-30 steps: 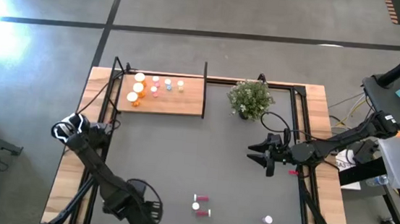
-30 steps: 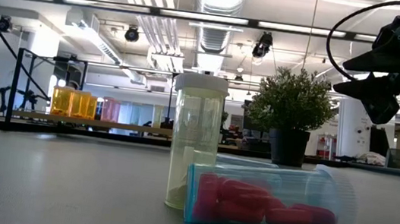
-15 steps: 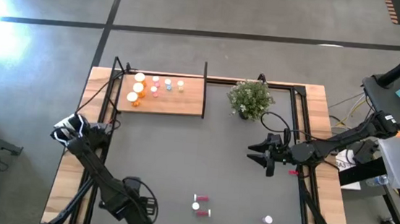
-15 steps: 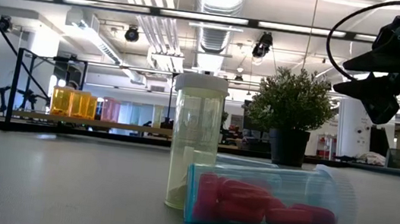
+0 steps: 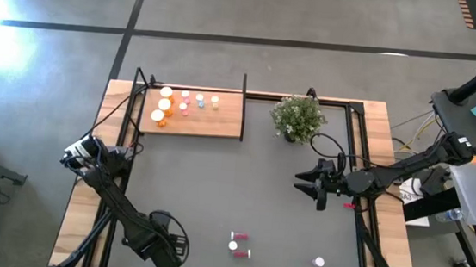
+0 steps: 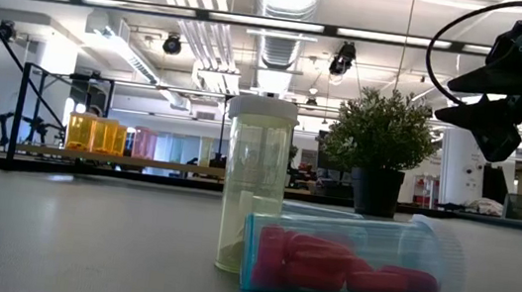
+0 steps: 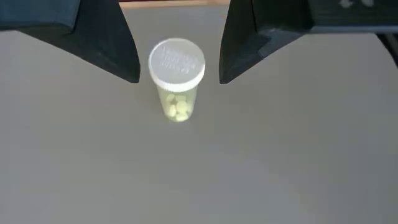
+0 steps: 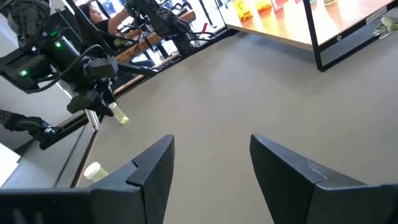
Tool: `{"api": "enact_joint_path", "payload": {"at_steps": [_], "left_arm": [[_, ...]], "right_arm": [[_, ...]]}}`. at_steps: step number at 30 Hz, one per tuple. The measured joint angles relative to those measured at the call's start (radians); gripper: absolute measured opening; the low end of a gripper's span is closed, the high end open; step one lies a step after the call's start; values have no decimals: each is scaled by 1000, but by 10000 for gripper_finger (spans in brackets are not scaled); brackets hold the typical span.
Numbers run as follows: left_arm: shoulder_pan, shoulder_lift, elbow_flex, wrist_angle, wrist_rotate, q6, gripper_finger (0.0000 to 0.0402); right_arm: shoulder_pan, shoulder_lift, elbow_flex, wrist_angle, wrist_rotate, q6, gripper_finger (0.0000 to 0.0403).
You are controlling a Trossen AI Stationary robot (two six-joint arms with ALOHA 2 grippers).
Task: Pick and place medicine bottles onto shelf by color
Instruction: Put the left small yellow pill bottle on the shelf aligned with the other small yellow pill bottle
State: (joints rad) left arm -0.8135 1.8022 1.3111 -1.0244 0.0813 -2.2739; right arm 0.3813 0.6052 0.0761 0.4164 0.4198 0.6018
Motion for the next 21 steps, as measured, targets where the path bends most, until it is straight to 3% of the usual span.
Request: {"api": "enact_joint_path", "payload": {"at_steps": [5, 15, 21], "left_arm": [[2, 0, -5, -5, -10, 37, 195], [2, 1, -4, 12, -14, 38, 123], [2, 1, -4, 43, -15, 39, 106]], "right_arm": [[0, 0, 0, 0, 0, 0, 201], [0, 0, 0, 0, 0, 0, 201], [0, 0, 0, 0, 0, 0, 201]]}}
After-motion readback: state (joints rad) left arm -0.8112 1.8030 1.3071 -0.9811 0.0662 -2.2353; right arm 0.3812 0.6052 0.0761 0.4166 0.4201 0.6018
